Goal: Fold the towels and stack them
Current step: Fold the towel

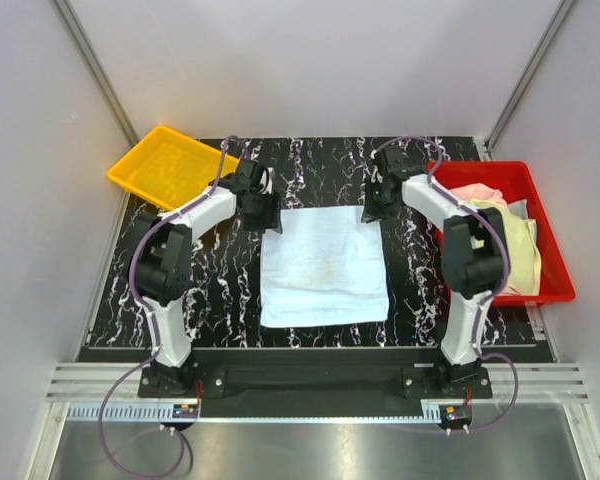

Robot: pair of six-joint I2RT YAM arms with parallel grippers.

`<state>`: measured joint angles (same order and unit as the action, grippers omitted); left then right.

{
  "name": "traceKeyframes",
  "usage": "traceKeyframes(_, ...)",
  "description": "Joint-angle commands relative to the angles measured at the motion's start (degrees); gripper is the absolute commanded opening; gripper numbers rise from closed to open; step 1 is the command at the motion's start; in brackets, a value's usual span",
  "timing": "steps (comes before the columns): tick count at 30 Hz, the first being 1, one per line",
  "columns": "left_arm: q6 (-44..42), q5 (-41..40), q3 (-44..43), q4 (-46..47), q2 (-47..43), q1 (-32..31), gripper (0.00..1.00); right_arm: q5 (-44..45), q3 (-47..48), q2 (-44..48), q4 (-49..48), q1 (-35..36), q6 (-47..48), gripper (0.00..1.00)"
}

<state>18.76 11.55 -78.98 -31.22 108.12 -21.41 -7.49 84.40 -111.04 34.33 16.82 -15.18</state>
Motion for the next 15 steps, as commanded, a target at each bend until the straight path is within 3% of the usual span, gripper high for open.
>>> traceKeyframes(1, -4.16, -1.26, -8.36, 0.02, 5.43, 1.63, 0.56, -0.51, 8.31, -6.19, -0.4, -1.78, 5.24, 0.22)
traceKeyframes(9, -7.95, -3.11, -25.06, -5.59, 18.7, 3.74, 0.56, 2.91, 16.93, -17.27, 0.56, -3.63, 9.55, 0.28)
traceKeyframes(15, -10.67, -5.3, -27.89, -7.01, 22.49, 4.01, 0.56, -1.39, 17.2, -16.84, -1.28, -4.07, 13.94, 0.36)
